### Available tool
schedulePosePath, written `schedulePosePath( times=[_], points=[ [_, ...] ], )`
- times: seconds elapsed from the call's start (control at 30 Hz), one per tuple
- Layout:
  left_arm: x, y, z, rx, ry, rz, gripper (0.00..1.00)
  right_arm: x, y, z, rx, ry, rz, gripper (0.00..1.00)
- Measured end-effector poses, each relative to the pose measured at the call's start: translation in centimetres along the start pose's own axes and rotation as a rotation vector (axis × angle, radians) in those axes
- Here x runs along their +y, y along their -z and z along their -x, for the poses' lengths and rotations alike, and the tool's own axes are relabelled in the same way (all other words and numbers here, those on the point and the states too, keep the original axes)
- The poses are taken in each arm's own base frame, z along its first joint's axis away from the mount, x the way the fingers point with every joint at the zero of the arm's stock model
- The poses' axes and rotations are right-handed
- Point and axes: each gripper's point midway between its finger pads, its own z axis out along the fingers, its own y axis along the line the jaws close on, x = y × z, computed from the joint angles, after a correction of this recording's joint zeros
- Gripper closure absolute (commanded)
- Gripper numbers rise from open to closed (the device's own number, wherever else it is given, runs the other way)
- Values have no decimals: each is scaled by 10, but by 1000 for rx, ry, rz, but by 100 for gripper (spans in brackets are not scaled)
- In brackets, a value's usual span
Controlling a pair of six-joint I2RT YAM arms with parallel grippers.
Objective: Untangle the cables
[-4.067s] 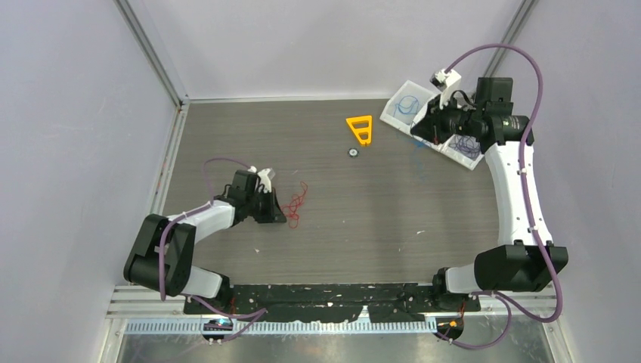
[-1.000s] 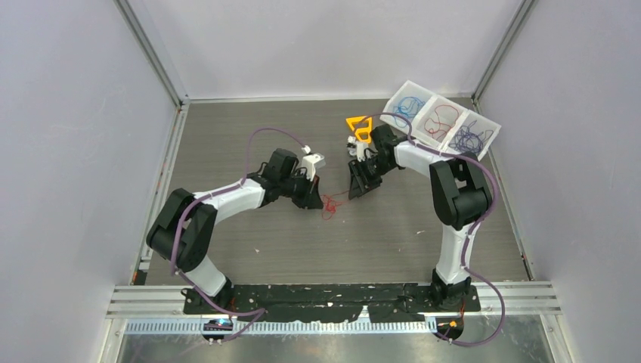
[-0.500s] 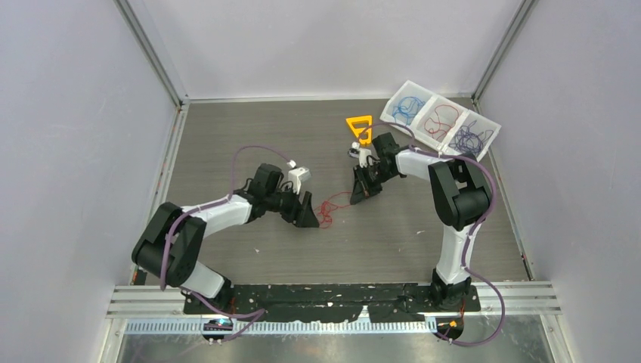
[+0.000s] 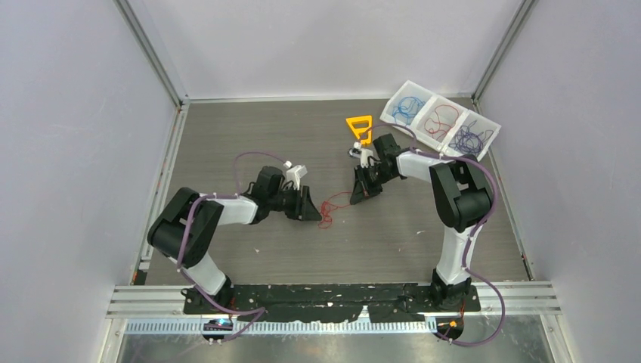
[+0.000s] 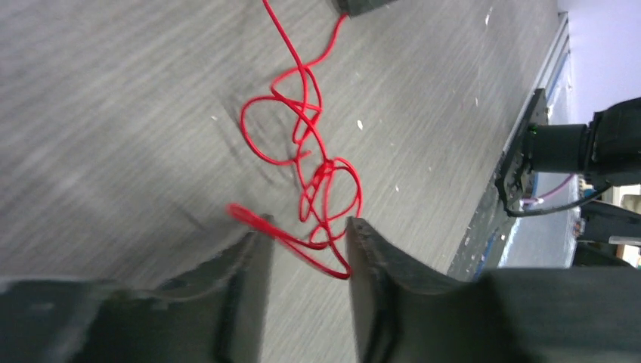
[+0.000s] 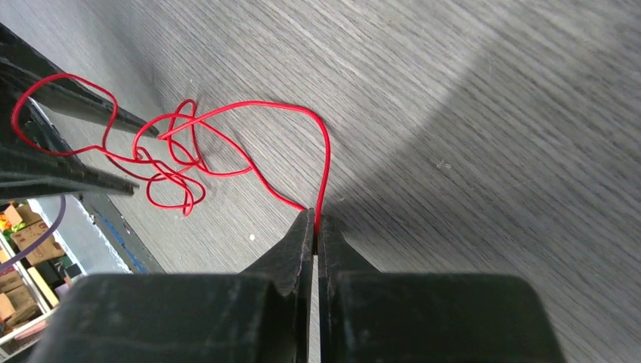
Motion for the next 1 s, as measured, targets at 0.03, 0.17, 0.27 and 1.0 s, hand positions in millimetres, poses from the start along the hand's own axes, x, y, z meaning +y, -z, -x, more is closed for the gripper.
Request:
schedulePosePath(
  times=[0.03,0.17,0.27,1.0],
  points=[
    [2,-1,3,-10,21,5,81,0,0,0,-2,1,-3,95],
    [5,1,16,-49,48,17,100,-5,5,-1,-11,4,-30,95],
    [8,10,25,-83,59,34,100,-16,19,-2,-31,-10,-70,94],
    [59,103,32,-202,65,251,100,-99,186,14,-329,-31,-379,95]
  ],
)
